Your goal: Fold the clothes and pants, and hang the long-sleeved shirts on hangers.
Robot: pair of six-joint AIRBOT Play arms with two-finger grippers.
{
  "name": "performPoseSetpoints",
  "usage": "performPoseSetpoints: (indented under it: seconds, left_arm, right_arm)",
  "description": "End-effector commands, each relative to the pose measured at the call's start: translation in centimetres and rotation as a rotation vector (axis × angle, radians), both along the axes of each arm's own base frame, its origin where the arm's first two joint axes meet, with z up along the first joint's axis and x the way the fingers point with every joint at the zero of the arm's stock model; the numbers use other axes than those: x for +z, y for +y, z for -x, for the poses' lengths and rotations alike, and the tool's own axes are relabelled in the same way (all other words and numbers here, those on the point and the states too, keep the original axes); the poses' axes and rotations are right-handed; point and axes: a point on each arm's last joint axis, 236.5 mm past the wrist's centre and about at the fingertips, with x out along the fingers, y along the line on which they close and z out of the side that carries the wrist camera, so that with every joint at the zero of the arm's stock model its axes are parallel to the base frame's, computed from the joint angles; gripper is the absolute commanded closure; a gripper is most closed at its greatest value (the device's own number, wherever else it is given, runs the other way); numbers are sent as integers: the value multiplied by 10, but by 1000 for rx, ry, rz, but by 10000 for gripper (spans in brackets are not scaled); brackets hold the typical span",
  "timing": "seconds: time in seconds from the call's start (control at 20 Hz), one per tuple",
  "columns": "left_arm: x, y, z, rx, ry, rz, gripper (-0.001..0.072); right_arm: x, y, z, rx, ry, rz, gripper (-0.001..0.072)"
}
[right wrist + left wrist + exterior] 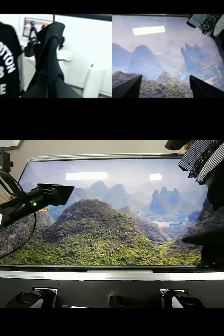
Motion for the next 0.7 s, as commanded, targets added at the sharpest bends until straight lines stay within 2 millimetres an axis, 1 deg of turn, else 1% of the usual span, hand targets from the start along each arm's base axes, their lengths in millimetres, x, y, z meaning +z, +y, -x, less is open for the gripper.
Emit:
performPoseSetpoints:
  seconds: [0.0, 0.1, 0.25, 0.4, 0.65]
  left_arm:
    - [-1, 0, 0, 0, 0, -1, 34]
    - [-1, 0, 0, 0, 0, -1, 34]
    - [-1, 0, 0, 0, 1, 0, 34]
    - [-1, 0, 0, 0, 0, -1, 34]
    - [-1, 0, -1, 0, 1, -1, 34]
  right_arm:
    - [8, -25, 17, -52, -60, 17, 684]
    - [14, -32, 23, -59, -96, 36, 684]
    - [6, -53, 33, -112, -111, 8, 684]
    - [8, -67, 38, -127, -148, 16, 684]
    - [-7, -96, 51, -169, -186, -37, 684]
